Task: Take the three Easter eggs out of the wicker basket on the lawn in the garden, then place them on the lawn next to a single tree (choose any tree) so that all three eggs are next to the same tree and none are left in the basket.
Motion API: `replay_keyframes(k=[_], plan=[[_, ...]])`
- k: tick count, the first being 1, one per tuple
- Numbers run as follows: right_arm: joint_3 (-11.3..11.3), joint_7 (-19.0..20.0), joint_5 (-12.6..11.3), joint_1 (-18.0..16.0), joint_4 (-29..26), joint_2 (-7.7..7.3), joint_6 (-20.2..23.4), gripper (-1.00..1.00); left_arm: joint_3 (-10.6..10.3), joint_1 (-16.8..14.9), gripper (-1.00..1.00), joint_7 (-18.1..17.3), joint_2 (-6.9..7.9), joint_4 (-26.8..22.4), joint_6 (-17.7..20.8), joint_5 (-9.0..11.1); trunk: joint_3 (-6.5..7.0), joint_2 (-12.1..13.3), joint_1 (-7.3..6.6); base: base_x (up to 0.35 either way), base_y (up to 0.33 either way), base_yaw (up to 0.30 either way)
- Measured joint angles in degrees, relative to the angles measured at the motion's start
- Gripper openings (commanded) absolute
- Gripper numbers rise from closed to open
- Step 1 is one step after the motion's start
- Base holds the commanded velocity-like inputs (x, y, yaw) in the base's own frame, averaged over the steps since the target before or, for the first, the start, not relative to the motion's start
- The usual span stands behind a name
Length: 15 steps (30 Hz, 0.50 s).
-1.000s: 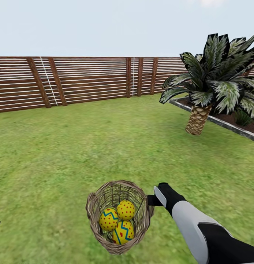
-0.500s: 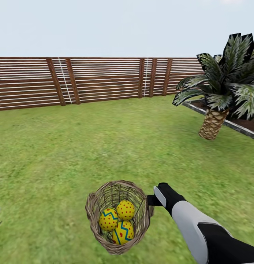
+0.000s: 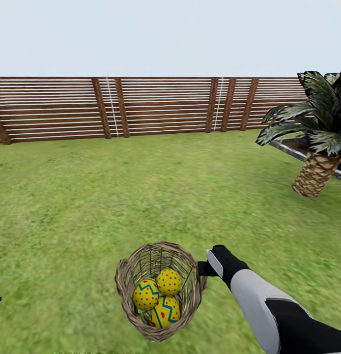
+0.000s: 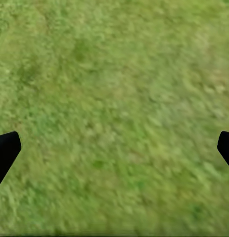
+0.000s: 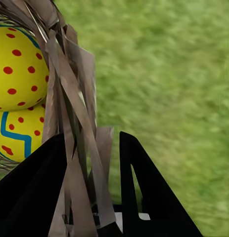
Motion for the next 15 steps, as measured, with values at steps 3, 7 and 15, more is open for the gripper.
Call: replay_keyframes(k=[3, 7, 15], plan=[[0.0, 0.0, -0.1, 0.0, 0.0, 0.12, 0.0, -1.00, 0.0, 0.0, 1.00, 0.0, -0.09, 0.0, 0.0, 0.0, 0.00, 0.0, 0.00, 0.000, 0.000, 0.284], [0.1, 0.0, -0.1, 0.1, 0.1, 0.16, 0.0, -1.00, 0.0, 0.0, 1.00, 0.1, -0.46, -0.7, 0.0, 0.0, 0.71, 1.6, -0.87, 0.000, 0.000, 0.284], [0.1, 0.0, -0.1, 0.1, 0.2, 0.24, 0.0, -1.00, -0.1, 0.1, 1.00, 0.1, -1.20, -1.1, 0.0, 0.0, 2.15, 4.8, -2.63, 0.000, 0.000, 0.284]])
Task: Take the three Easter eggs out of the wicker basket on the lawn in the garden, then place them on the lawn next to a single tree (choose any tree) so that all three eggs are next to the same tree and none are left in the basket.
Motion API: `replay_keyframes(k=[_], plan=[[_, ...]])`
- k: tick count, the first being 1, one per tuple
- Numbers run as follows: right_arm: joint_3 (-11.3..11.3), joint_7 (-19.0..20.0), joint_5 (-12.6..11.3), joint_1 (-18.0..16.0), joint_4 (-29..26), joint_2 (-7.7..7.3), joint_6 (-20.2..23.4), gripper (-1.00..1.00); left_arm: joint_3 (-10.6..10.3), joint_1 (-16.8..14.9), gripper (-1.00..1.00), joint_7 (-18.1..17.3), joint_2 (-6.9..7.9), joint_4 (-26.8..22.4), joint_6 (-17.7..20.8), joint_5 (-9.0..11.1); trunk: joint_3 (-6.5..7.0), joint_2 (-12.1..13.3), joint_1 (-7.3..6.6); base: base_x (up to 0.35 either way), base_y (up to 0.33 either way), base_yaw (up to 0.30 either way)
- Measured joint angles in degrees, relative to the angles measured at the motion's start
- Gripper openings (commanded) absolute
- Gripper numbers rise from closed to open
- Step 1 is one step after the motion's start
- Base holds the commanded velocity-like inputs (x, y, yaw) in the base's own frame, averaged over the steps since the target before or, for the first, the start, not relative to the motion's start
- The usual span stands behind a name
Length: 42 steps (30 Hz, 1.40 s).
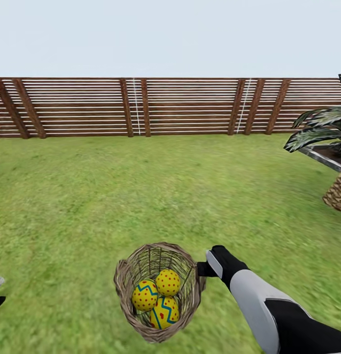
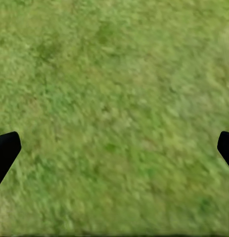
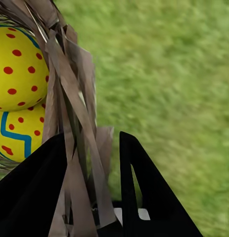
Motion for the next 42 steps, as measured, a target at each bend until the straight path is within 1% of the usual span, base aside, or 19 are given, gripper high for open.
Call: replay_keyframes(k=[36, 42], plan=[[-0.1, 0.0, -0.1, 0.0, 0.1, 0.09, 0.0, -1.00, -0.2, 0.1, 1.00, 0.1, -0.04, -0.7, 0.0, -0.1, 6.48, 14.5, -7.92, 0.000, 0.000, 0.284], [-0.1, 0.0, -0.2, 0.0, 0.2, 0.11, 0.0, -1.00, -0.2, 0.1, 1.00, 0.1, -0.04, -0.7, 0.0, -0.1, 7.35, 16.9, -9.23, 0.000, 0.000, 0.227]])
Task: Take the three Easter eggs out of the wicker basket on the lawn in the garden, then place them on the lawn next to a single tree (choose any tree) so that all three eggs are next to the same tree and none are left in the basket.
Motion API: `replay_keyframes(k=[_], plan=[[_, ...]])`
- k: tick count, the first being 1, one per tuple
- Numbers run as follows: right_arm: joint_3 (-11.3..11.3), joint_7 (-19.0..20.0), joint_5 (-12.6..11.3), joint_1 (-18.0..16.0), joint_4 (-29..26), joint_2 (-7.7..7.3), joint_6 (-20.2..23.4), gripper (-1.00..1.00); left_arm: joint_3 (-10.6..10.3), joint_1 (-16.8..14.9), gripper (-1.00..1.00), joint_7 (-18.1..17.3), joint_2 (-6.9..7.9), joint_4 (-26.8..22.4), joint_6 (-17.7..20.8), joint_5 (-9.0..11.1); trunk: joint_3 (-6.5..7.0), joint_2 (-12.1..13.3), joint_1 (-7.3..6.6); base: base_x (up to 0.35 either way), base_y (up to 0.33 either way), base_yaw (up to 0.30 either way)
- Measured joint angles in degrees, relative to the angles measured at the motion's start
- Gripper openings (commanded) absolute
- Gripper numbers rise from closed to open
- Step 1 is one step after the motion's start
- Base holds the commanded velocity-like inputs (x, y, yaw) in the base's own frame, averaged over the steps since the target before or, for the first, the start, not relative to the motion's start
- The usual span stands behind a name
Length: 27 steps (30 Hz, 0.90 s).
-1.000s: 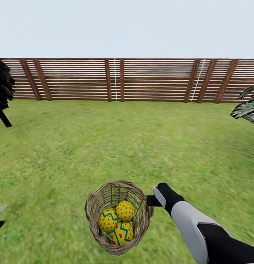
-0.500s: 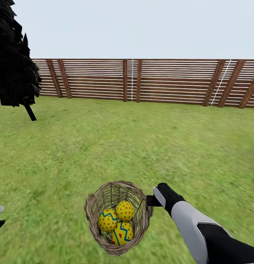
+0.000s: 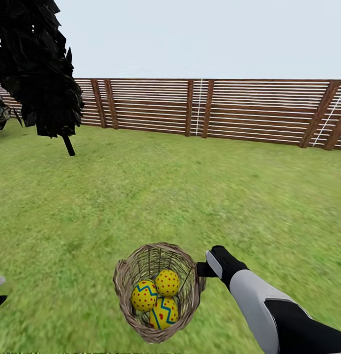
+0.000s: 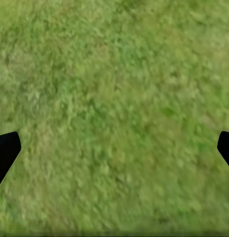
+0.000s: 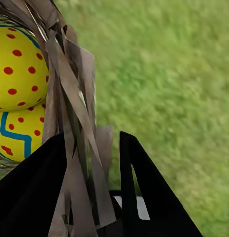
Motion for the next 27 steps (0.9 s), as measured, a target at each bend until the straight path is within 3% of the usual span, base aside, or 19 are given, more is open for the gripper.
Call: replay_keyframes(k=[8, 11, 18, 23, 27], plan=[[0.0, 0.1, 0.1, 0.1, 0.2, 0.02, -0.1, -1.00, 0.0, 0.0, 1.00, 0.0, 0.00, 0.0, 0.0, 0.0, 0.82, 3.2, -1.76, 0.000, 0.000, 0.171], [-0.2, 0.0, 0.2, 0.8, 0.4, -0.02, -2.8, -1.00, 0.0, 0.0, 1.00, 0.0, 0.00, 0.0, -0.1, 0.0, 1.13, 4.4, -2.42, 0.000, 0.000, 0.114], [-0.1, 2.3, 2.0, 3.2, 0.6, -0.23, -4.7, -1.00, -2.3, -0.3, 1.00, -1.3, -2.26, -0.2, -0.8, 0.6, 1.12, 4.4, -2.42, 0.000, 0.000, 0.000], [-0.4, 2.1, 3.0, 3.4, 0.6, -0.23, -4.6, -1.00, -2.2, -0.3, 1.00, -1.0, -2.24, -0.1, -0.5, 0.5, 1.13, 4.4, -2.42, 0.000, 0.000, 0.000], [-0.2, 3.4, 4.0, 4.5, 0.0, -0.29, -5.1, -1.00, -2.4, -0.3, 1.00, 0.1, -3.53, -0.6, 0.8, 0.3, 1.12, 4.4, -2.42, 0.000, 0.000, 0.000]])
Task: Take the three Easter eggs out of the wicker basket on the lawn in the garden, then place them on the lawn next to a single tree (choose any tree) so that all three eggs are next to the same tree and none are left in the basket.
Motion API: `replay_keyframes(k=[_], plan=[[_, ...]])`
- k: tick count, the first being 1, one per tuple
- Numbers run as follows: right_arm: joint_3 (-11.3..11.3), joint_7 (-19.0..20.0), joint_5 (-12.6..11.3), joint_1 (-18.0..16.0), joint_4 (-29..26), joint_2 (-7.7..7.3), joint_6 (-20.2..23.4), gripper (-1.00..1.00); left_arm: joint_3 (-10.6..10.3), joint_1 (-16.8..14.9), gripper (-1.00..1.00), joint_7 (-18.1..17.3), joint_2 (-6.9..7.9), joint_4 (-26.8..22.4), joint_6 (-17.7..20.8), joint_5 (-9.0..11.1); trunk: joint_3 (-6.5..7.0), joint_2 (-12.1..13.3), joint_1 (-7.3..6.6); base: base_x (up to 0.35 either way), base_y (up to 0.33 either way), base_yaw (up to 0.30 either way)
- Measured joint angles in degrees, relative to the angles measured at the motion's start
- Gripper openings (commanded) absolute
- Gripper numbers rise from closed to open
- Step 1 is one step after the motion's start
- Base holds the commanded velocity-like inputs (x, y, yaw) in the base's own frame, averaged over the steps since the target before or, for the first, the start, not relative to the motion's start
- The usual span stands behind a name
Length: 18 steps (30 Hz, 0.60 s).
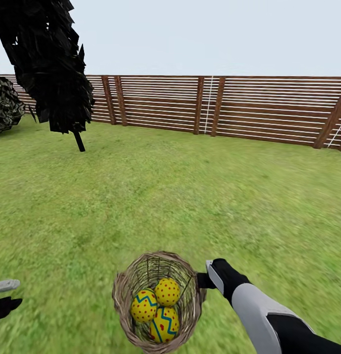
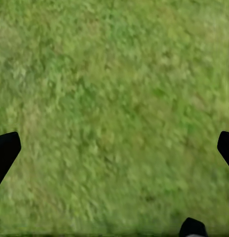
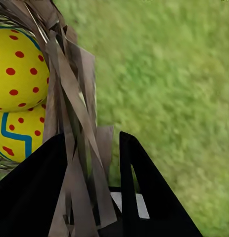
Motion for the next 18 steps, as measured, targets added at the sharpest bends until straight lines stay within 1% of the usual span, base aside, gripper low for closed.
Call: replay_keyframes(k=[1, 2, 3, 4, 5, 6, 7, 8, 10, 11, 13, 16, 18], plan=[[1.3, -0.9, -3.9, 0.1, 0.1, 0.00, 0.2, -1.00, 0.0, 0.0, 1.00, 0.1, -5.38, 0.0, 0.7, -0.4, 0.00, 0.0, 0.00, 0.000, 0.000, 0.000], [0.2, 1.2, -5.0, 0.1, -0.1, 0.04, 0.1, -1.00, 0.0, 0.0, 1.00, 0.1, -8.57, -0.1, 0.8, 0.3, 0.00, 0.0, 0.01, 0.000, 0.000, 0.000], [-0.5, 1.7, -8.8, 0.1, 0.0, 0.12, -0.1, -1.00, 0.0, 0.0, 1.00, 0.1, -8.32, -0.1, 0.8, 0.0, 0.00, 0.0, 0.00, 0.000, 0.000, 0.000], [-1.9, 1.8, -9.6, 0.0, -0.3, 0.12, -0.1, -1.00, 0.0, 0.0, 1.00, 0.1, -8.35, -0.1, 0.8, 0.0, 0.01, 0.0, 0.00, 0.000, 0.000, 0.000], [-1.2, 1.8, -7.9, 0.1, -0.2, 0.11, -0.1, -1.00, 0.0, 0.0, 1.00, 0.1, -8.38, -0.1, 0.8, 0.0, 0.01, 0.0, 0.00, 0.000, 0.000, 0.000], [0.5, 1.7, -6.0, 0.1, -0.1, 0.08, 0.1, -1.00, 0.0, 0.1, 1.00, 0.1, -8.40, -0.1, 0.7, 0.0, 0.00, 0.0, 0.00, 0.000, 0.000, 0.000], [1.0, 1.6, -4.8, 0.1, -0.1, 0.06, 0.1, -1.00, 0.0, 0.1, 1.00, 0.1, -8.41, -0.1, 0.7, 0.0, -0.01, 0.0, 0.00, 0.000, 0.000, 0.000], [0.6, 1.6, -5.2, 0.1, -0.1, 0.10, 0.1, -1.00, 0.0, 0.1, 1.00, 0.1, -8.42, -0.1, 0.7, 0.0, 0.00, 0.0, 0.00, 0.000, 0.000, 0.000], [-0.7, 1.7, -7.5, 0.1, -0.3, 0.24, 0.0, -1.00, 0.0, 0.1, 1.00, 0.1, -8.42, -0.3, 0.7, -0.1, 0.00, 0.0, 0.00, -0.016, 0.021, 0.000], [-0.6, 1.6, -7.3, 0.0, -0.3, 0.29, 0.1, -1.00, 0.0, 0.1, 1.00, 0.1, -8.42, -0.3, 0.7, -0.1, 0.01, 0.0, 0.00, -0.060, 0.125, 0.000], [0.4, 1.5, -6.0, 0.0, -0.2, 0.38, 0.2, -1.00, 0.0, 0.1, 1.00, 0.1, -8.42, -0.3, 0.8, 0.0, 0.00, 0.0, 0.00, -0.026, 0.082, 0.000], [-0.2, 1.5, -7.0, -0.1, -0.3, 0.73, 0.2, -1.00, 0.1, 0.1, 1.00, 0.1, -8.42, -0.4, 0.7, 0.0, 0.00, 0.0, 0.00, -0.006, 0.019, 0.000], [-0.2, 1.5, -6.9, -0.1, -0.3, 0.91, 0.2, -1.00, 0.1, 0.2, 1.00, 0.1, -8.42, -0.4, 0.6, 0.0, 0.00, 0.0, 0.00, -0.001, 0.004, 0.000]])
